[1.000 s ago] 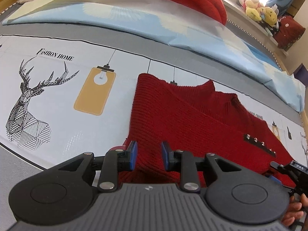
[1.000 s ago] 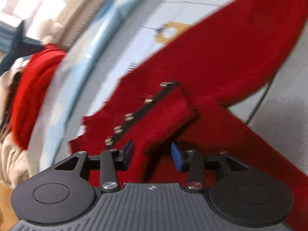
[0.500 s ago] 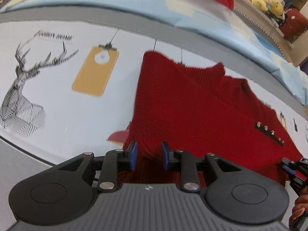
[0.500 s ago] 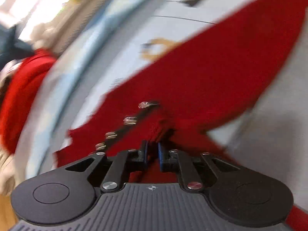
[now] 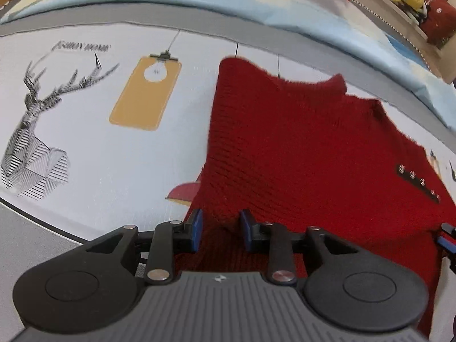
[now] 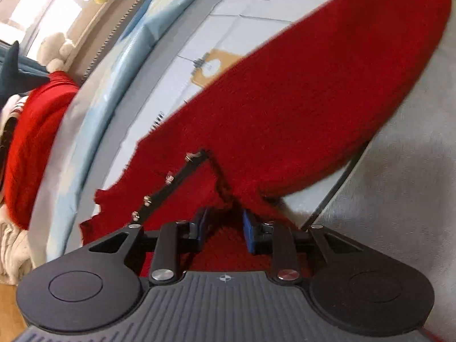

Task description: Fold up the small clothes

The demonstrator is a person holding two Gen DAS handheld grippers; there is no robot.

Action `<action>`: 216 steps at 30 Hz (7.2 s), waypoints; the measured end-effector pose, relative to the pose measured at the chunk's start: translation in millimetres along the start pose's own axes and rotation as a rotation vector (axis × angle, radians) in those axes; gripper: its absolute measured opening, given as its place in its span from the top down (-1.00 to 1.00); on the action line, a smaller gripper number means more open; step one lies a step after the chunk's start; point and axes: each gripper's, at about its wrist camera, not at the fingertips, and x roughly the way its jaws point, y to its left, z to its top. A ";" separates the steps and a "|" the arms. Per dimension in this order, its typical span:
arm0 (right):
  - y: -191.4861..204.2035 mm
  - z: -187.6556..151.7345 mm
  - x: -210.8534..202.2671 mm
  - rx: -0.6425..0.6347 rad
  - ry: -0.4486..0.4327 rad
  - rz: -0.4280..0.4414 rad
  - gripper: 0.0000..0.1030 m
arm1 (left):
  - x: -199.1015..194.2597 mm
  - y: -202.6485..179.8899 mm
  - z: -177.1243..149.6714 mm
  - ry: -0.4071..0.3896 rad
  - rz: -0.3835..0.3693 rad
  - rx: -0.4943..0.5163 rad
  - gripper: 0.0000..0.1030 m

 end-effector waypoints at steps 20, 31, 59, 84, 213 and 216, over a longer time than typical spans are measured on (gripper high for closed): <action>-176.6 123.9 -70.7 0.234 -0.326 -0.228 0.21 | -32.7 -33.0 -1.8 -0.067 -0.045 0.100 0.37; -174.3 137.8 -65.5 0.187 -0.390 -0.229 0.38 | -36.4 -20.8 1.3 -0.074 -0.041 0.086 0.37; 148.3 -114.4 -8.8 -0.986 0.086 0.378 0.67 | -54.0 7.7 13.1 -0.093 -0.075 0.012 0.37; 100.3 -41.8 -41.4 -0.561 -0.012 0.093 0.32 | 13.2 8.7 -7.9 0.140 -0.205 -0.193 0.37; -171.8 -147.3 -184.6 -0.410 0.055 -0.175 0.70 | -129.7 108.8 -290.9 -0.028 -0.037 0.008 0.65; -170.9 -149.3 -182.8 -0.426 0.061 -0.193 0.66 | -128.0 110.6 -289.7 -0.025 -0.040 -0.002 0.65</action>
